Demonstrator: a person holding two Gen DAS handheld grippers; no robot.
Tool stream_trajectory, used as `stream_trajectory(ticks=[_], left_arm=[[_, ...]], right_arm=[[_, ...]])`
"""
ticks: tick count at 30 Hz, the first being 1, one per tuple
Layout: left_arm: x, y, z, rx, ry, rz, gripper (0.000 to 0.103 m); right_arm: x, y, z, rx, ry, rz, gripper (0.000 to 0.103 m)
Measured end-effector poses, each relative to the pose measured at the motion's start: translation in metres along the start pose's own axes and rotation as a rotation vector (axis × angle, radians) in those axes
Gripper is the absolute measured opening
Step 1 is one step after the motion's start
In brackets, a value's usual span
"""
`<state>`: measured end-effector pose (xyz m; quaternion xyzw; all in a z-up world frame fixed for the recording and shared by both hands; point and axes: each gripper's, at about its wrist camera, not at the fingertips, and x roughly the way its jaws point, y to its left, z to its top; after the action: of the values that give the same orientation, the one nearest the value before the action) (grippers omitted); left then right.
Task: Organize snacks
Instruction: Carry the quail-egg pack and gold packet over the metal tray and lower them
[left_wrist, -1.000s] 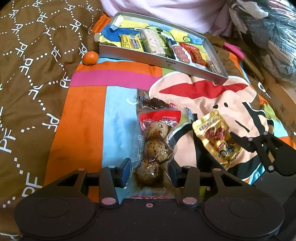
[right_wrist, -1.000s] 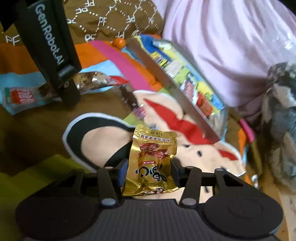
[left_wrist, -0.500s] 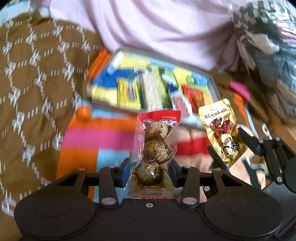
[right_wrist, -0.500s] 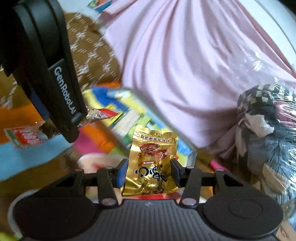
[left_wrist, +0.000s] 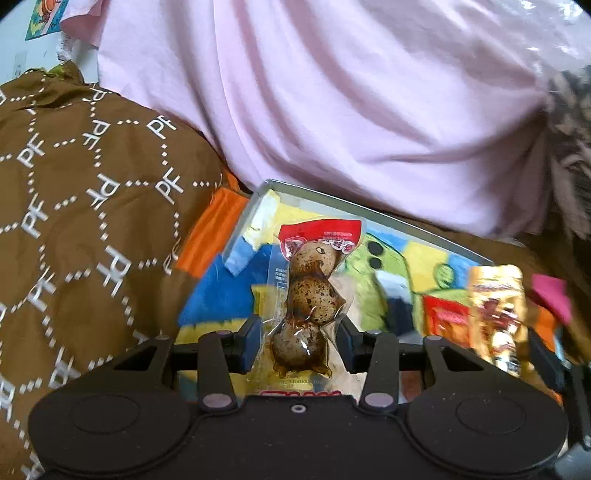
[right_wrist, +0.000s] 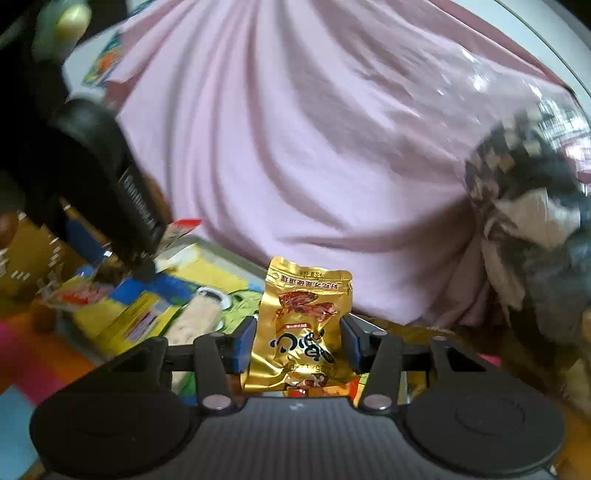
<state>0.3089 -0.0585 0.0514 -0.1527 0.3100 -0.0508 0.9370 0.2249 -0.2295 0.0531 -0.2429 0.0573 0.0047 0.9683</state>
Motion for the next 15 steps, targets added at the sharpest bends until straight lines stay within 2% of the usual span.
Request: stream_trajectory(ticks=[4, 8, 15], left_arm=[[0.032, -0.003, 0.006, 0.013, 0.012, 0.037, 0.045], [0.051, -0.006, 0.002, 0.022, 0.022, 0.067, 0.045], [0.070, -0.009, -0.011, 0.020, 0.034, 0.102, 0.046]], right_arm=[[0.021, -0.014, -0.018, 0.100, 0.008, -0.010, 0.053], [0.038, -0.021, -0.036, 0.163, 0.051, 0.004, 0.053], [0.049, -0.017, -0.054, 0.216, 0.095, 0.050, 0.054]])
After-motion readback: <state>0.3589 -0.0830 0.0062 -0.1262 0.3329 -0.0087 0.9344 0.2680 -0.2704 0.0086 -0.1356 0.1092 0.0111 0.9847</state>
